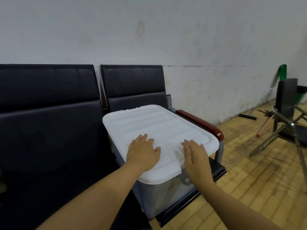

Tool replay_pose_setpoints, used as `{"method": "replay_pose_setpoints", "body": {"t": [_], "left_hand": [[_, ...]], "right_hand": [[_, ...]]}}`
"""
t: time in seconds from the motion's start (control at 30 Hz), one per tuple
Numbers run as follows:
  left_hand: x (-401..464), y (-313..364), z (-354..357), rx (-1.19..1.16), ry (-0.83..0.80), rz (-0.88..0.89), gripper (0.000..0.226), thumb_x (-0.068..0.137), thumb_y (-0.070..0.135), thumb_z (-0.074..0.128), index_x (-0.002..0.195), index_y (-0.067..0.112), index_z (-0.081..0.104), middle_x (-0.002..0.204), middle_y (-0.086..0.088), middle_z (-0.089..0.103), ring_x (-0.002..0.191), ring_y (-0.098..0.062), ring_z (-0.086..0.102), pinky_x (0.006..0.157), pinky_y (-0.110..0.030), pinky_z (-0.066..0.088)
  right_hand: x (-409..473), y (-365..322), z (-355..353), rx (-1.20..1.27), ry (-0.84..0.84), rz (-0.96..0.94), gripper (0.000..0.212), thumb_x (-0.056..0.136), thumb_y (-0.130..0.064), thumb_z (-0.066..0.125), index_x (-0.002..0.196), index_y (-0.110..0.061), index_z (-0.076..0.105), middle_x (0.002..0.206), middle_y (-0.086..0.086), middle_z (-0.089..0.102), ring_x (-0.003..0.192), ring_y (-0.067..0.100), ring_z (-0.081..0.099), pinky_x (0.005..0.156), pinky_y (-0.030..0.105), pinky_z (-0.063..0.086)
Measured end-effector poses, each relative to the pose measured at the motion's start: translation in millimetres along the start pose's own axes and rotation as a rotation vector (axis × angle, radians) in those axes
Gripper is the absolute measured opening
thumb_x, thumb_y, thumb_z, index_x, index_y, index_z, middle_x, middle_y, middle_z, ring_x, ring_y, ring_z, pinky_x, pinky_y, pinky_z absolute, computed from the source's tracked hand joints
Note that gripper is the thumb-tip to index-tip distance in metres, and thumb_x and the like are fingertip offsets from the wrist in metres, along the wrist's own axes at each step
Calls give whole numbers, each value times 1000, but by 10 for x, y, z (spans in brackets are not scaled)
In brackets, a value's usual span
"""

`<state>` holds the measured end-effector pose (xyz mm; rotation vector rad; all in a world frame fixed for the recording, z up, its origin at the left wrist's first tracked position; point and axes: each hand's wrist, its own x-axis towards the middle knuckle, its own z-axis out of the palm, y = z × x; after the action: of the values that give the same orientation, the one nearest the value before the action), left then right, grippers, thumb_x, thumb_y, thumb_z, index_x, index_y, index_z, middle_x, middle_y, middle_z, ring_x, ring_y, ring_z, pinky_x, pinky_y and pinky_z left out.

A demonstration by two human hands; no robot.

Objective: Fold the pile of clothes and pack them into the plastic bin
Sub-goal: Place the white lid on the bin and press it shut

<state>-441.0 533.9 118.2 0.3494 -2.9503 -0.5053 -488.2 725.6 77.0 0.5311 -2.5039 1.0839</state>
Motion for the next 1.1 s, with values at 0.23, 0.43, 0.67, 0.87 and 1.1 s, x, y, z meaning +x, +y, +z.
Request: {"method": "replay_pose_setpoints", "body": {"t": [0.23,0.43,0.67,0.87,1.1], "left_hand": [[-24,0,-6,40,-46,3,62,103,56,28,158,27,27,167,0,15,153,-20,15,123,-38,11],[-28,9,-4,61,-38,0,60,103,55,28,156,28,29,166,1,20,151,-20,20,122,-39,13],[-16,20,-3,76,-34,-3,60,102,56,29,155,28,31,165,1,23,150,-20,22,121,-40,15],[-34,-27,11,48,-46,-14,62,102,58,28,157,31,27,167,2,15,153,-19,15,123,-40,10],[-36,-17,30,43,-40,-6,62,102,57,28,158,30,26,167,1,14,153,-19,13,123,-40,9]], "right_hand": [[-434,508,155,-164,33,-415,63,104,-58,32,160,-29,22,166,-7,24,155,16,16,128,41,5],[-365,553,305,-106,206,-476,48,106,-48,32,146,-24,42,151,-1,47,146,21,37,126,50,18],[-135,361,87,-48,282,-525,52,106,-41,30,95,-12,72,99,2,67,93,16,62,86,39,55],[219,80,76,-138,86,-443,39,99,-38,39,71,-19,57,67,-8,54,61,12,50,59,36,52],[274,-2,4,-260,-160,-396,47,100,-46,22,79,-22,58,76,-9,55,71,12,53,76,27,47]]}}
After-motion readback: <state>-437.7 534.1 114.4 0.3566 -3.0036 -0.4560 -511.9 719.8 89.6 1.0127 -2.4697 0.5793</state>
